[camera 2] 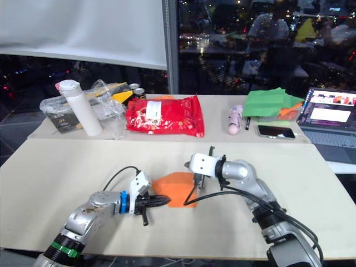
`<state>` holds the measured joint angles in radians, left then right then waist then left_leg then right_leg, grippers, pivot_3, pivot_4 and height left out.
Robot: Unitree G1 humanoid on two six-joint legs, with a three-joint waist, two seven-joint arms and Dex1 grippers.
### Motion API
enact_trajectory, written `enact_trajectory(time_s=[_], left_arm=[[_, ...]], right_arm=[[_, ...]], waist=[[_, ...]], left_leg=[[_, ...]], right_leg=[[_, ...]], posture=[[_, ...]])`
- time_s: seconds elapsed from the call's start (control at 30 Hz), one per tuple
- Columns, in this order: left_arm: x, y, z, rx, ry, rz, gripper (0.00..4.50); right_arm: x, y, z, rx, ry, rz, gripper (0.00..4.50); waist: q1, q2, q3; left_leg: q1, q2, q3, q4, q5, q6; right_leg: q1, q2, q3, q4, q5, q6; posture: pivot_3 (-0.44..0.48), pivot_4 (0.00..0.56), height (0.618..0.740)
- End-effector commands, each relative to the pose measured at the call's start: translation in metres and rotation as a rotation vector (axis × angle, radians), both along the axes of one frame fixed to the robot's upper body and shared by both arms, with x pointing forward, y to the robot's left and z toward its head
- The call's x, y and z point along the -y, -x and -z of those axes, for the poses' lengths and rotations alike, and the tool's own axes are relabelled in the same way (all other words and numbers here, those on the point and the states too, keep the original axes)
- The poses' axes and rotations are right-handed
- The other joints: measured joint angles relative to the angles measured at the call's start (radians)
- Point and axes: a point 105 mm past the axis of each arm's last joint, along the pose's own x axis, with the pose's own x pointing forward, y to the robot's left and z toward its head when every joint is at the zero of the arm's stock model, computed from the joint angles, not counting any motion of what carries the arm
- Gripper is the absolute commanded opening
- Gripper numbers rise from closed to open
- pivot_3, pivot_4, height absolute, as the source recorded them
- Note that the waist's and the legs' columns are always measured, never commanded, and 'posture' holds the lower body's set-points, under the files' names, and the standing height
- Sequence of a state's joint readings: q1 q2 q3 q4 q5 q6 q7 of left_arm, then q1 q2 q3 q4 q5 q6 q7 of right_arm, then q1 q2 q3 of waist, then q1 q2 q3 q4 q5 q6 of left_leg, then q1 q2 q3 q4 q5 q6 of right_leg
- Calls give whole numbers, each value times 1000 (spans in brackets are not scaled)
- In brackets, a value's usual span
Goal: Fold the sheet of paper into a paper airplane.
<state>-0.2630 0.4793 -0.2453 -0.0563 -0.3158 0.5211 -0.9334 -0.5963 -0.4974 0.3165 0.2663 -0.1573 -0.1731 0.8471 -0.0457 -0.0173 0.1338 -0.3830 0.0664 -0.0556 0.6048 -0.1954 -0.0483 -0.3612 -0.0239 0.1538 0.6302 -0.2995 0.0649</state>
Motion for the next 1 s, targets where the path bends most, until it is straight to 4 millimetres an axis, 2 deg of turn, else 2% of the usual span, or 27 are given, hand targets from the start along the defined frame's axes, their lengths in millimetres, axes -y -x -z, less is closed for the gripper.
enact_trajectory(time_s=[0.03,0.23,0.57,0.7,0.9,1.0], left_arm=[[-4,7,13,-33,-62,-2,21],[-1,12,21,-58,-85,-14,21],[4,24,19,-181,-24,-17,21],[-3,33,7,-214,-18,19,21],[-26,45,-20,-196,-16,126,21],[-34,43,-50,-154,51,164,21]], right_arm=[[-9,3,-1,-9,38,-75,64],[-13,17,6,-106,80,-155,64],[-14,43,15,-209,109,-238,64],[-17,50,20,-233,98,-248,64],[-20,60,30,-266,96,-259,64],[-19,63,36,-269,117,-261,64]], waist=[[-1,0,0],[-1,0,0],[0,1,0],[-3,1,0],[-15,0,0],[-16,-1,1]], left_leg=[[0,0,0,0,0,0],[2,0,0,0,0,0],[3,0,0,0,0,0],[3,0,-1,0,0,0],[3,1,-1,-1,0,0],[1,1,0,-1,0,0]], right_leg=[[0,0,0,0,0,0],[2,0,0,0,0,1],[3,0,0,0,-1,2],[3,0,-1,0,-1,2],[1,0,-1,0,-2,2],[0,0,-1,0,-2,1]], posture=[[0,150,712],[0,150,712],[0,150,712],[0,150,712],[0,150,712],[0,150,712]])
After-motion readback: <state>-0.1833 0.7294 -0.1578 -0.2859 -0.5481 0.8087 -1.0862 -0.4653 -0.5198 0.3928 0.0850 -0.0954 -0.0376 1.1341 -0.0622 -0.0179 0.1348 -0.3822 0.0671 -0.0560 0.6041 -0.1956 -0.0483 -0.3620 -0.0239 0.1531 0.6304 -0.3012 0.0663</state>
